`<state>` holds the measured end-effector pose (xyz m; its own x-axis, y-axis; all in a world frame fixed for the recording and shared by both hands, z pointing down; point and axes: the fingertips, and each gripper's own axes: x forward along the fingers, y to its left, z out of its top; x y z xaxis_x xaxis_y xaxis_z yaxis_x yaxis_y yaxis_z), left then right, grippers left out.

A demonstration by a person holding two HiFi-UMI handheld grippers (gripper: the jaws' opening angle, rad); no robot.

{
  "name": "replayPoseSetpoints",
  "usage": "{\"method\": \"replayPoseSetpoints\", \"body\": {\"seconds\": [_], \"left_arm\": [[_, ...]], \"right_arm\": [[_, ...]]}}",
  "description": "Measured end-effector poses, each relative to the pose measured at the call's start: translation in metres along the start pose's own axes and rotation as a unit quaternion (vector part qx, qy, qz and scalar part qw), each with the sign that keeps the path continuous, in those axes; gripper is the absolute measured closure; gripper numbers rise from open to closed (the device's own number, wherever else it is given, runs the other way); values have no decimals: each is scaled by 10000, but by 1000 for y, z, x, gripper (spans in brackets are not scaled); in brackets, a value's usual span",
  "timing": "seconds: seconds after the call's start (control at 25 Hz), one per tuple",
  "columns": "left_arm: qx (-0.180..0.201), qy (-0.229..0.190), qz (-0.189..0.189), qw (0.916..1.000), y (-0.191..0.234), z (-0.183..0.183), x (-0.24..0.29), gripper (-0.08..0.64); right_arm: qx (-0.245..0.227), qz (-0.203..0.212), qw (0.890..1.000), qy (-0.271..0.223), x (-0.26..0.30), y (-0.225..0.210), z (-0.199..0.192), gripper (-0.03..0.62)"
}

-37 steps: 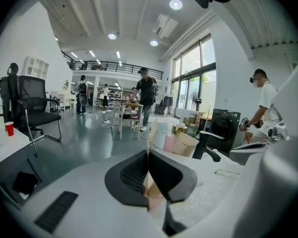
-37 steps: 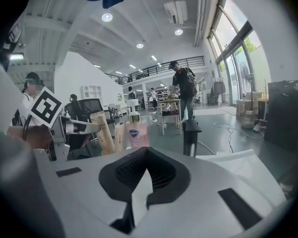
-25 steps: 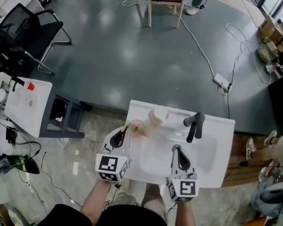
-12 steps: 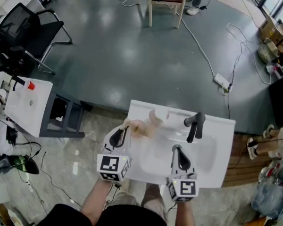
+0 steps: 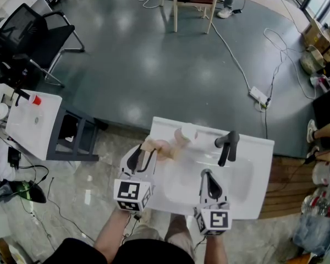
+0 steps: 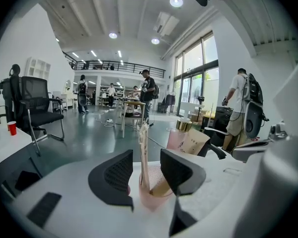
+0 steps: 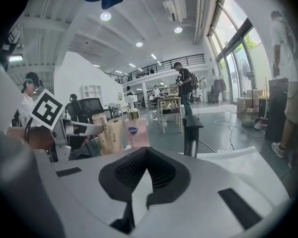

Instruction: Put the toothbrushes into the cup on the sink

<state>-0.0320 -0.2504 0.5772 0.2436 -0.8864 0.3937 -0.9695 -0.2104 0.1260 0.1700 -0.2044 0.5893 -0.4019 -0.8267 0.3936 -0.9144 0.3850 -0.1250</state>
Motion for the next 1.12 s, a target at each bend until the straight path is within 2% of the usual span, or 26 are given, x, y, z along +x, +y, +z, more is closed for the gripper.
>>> {"method": "replayPoseSetpoints", "body": {"seconds": [0.28,0.64,1.12], "left_arm": [[58,-99,-32,9999,-1,11,-8,403],[187,-311,-76,9993,-1,35,-41,403],[461,-697,-442,9955,-14,68,-112,410]], "right_arm": [[-65,-64,10000,-31,-5,2,9,594],[-121,-177,9990,-381,-27,15,36,594],[-354,-399,9952,-817,-81,52,73,594]]}}
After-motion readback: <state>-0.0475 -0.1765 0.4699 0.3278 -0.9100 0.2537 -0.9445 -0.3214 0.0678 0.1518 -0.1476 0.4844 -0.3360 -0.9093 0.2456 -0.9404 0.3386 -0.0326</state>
